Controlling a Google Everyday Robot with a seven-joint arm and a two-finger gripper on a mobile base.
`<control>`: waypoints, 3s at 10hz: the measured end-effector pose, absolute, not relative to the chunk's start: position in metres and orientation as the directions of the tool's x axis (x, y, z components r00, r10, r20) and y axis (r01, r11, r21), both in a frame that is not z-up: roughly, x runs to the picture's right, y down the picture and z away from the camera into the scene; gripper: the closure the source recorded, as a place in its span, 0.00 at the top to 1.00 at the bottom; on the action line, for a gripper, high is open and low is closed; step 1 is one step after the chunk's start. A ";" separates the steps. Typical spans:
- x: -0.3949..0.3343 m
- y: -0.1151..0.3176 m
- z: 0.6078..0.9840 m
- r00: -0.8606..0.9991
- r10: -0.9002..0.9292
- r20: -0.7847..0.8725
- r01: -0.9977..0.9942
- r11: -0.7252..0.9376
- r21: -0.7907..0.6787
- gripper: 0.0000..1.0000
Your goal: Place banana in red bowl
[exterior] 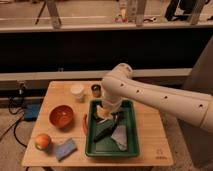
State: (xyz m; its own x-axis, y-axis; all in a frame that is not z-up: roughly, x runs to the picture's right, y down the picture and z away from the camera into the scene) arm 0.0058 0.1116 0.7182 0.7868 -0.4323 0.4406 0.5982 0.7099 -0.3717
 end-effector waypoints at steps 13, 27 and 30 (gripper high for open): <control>-0.129 0.118 0.726 0.676 -0.551 0.489 0.716 0.649 -0.257 0.00; -0.229 0.115 0.750 0.578 -0.615 0.537 0.779 0.613 -0.136 0.00; -0.238 0.116 0.757 0.555 -0.629 0.545 0.792 0.600 -0.114 0.00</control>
State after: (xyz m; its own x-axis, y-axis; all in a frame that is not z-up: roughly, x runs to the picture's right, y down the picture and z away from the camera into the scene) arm -0.2378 0.1157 0.7566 0.5551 -0.6287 0.5446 0.7916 0.6003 -0.1138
